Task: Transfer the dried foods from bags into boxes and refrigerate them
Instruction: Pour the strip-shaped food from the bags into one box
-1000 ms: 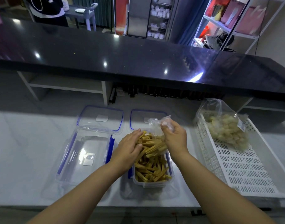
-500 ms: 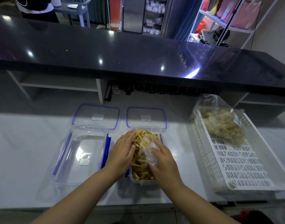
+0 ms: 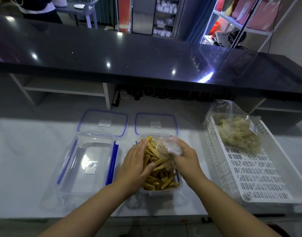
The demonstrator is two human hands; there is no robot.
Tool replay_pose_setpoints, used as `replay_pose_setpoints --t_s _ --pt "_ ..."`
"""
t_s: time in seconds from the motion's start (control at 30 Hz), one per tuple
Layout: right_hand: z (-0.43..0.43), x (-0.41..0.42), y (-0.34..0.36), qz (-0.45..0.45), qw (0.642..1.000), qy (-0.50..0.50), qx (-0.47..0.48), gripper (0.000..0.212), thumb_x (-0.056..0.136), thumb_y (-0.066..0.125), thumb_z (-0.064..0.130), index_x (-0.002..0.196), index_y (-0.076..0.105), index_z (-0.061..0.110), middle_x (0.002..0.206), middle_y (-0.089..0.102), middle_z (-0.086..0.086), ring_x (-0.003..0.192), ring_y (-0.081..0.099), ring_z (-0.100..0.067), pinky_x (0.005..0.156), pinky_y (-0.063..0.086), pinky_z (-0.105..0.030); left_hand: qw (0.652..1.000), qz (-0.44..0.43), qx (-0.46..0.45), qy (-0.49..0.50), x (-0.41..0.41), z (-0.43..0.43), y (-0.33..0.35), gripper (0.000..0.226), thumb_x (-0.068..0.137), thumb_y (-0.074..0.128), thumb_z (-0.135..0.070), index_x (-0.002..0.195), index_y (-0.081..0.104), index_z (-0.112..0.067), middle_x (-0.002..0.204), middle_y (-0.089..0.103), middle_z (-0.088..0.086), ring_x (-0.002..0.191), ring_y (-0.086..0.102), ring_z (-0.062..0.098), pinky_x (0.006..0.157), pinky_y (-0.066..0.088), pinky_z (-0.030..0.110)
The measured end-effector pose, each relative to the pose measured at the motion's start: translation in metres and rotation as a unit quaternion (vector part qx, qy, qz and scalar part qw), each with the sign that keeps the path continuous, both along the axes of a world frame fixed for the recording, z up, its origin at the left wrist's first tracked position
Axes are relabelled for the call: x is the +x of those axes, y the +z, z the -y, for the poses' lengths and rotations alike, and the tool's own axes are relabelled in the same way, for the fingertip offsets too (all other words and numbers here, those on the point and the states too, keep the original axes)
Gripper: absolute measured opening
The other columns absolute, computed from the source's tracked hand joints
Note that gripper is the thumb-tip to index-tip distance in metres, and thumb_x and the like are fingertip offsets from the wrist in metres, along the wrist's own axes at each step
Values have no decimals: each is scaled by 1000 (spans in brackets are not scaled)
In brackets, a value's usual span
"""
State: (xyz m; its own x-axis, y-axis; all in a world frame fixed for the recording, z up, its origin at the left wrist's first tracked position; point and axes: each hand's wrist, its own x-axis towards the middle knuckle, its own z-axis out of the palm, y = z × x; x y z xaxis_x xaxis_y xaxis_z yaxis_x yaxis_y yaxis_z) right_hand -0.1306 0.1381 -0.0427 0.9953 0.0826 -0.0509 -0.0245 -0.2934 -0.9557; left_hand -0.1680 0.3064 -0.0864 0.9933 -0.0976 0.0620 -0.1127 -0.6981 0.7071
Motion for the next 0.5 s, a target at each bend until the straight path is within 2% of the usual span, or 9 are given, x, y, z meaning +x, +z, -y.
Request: replay_pose_setpoints --t_s 0.07,0.13,0.23,0.33,0.4,0.5 --pt "1 2 9 -40 996 -17 79 31 86 61 -1 98 71 25 96 72 10 92 66 -4 70 57 -23 999 15 36 -28 0 1 1 71 89 43 -51 148 9 -30 156 10 -10 141 3 4 115 5 26" --pt "5 4 14 -60 990 -34 126 34 83 60 -6 89 71 26 82 73 12 76 67 0 55 53 -17 993 25 89 -69 1 2 4 69 87 33 -59 147 12 -33 157 7 -13 138 -8 -3 116 -4 27" --pt "11 9 13 -76 984 -50 153 43 76 61 -14 94 71 24 93 73 3 91 67 -15 66 55 -27 981 35 153 -116 6 6 10 68 82 26 -60 146 13 -39 156 4 -18 131 -20 -7 105 -24 20" --pt "15 12 9 -86 974 -68 197 50 71 58 -21 91 72 23 100 72 -6 99 64 -28 73 55 -33 968 53 200 -144 14 9 9 66 84 24 -60 146 13 -40 156 3 -17 135 -22 -1 108 -26 26" --pt "18 13 9 -91 967 -79 225 54 70 55 -24 87 73 24 98 72 -7 97 64 -28 69 55 -29 960 57 226 -156 19 9 7 64 86 22 -58 146 13 -39 157 5 -15 137 -19 3 110 -24 30" --pt "21 12 11 -95 957 -87 261 55 70 49 -28 91 69 19 93 71 -6 88 64 -24 58 55 -22 961 55 224 -151 22 9 9 59 88 18 -52 145 23 -37 156 19 -13 145 -2 9 110 -20 29"
